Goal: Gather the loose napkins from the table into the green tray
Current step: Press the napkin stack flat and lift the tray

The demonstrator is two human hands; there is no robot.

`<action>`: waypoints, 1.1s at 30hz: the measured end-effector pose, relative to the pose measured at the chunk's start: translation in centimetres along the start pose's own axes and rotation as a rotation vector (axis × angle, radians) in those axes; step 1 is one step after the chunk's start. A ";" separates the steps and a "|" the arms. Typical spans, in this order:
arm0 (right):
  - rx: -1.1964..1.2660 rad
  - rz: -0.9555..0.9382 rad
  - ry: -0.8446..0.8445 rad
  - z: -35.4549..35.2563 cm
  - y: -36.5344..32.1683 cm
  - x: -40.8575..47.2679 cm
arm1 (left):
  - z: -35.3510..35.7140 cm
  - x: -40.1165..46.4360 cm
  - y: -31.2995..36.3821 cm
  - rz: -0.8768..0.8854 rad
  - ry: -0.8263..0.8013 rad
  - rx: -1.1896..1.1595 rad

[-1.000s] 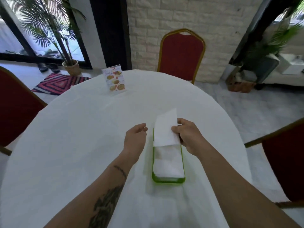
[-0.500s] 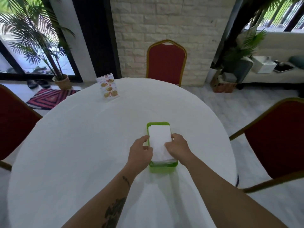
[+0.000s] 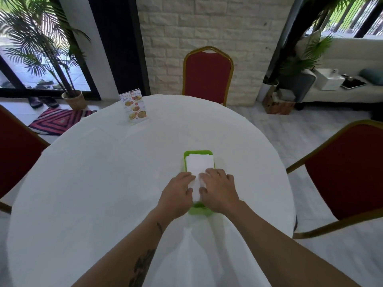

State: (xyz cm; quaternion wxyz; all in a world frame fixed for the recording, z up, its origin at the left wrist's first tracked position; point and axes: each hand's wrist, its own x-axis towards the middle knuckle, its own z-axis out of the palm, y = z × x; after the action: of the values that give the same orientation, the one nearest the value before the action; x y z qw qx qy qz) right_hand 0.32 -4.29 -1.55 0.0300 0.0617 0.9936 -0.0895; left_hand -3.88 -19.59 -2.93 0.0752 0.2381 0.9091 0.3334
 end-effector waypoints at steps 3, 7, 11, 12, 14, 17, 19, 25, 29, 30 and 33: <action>-0.054 -0.021 -0.014 0.8 0.4 -0.4 | 0.5 -0.2 -0.2 0.024 -0.086 0.149; 0.064 -0.004 -0.056 0.3 0.5 0.0 | 0.2 -0.1 -0.2 0.033 -0.044 0.105; 0.324 0.098 0.047 -0.6 1.3 0.2 | -0.5 0.2 0.2 -0.030 0.162 -0.129; 0.380 0.137 0.069 -0.8 1.6 0.3 | -0.6 0.3 0.2 -0.068 0.209 -0.183; 0.499 0.237 0.084 -0.9 2.0 0.4 | -0.6 0.6 0.2 -0.154 0.259 -0.283; 0.734 0.451 0.041 -1.1 2.7 0.5 | -0.4 1.2 0.2 -0.324 0.180 -0.446; 0.910 0.584 -0.025 -1.3 3.0 0.6 | -0.2 1.5 0.3 -0.422 0.075 -0.545; 1.103 0.683 -0.135 -0.2 1.9 0.8 | 0.8 2.1 1.5 -0.530 -0.069 -0.804; 1.199 0.626 -0.122 0.6 1.0 0.6 | 1.0 2.3 2.3 -0.511 -0.074 -0.806; 1.211 0.619 -0.117 0.6 1.0 0.5 | 1.1 2.6 2.6 -0.510 -0.072 -0.785; 1.227 0.598 -0.088 -0.2 2.2 0.4 | 1.4 3.6 4.2 -0.480 -0.067 -0.723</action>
State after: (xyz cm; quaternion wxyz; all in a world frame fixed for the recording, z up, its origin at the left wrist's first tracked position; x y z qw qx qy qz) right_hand 0.16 -2.10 -1.76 0.0533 0.3356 0.7012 -0.6267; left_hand -5.00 -14.22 -1.25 0.2585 -0.0109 0.7605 0.5956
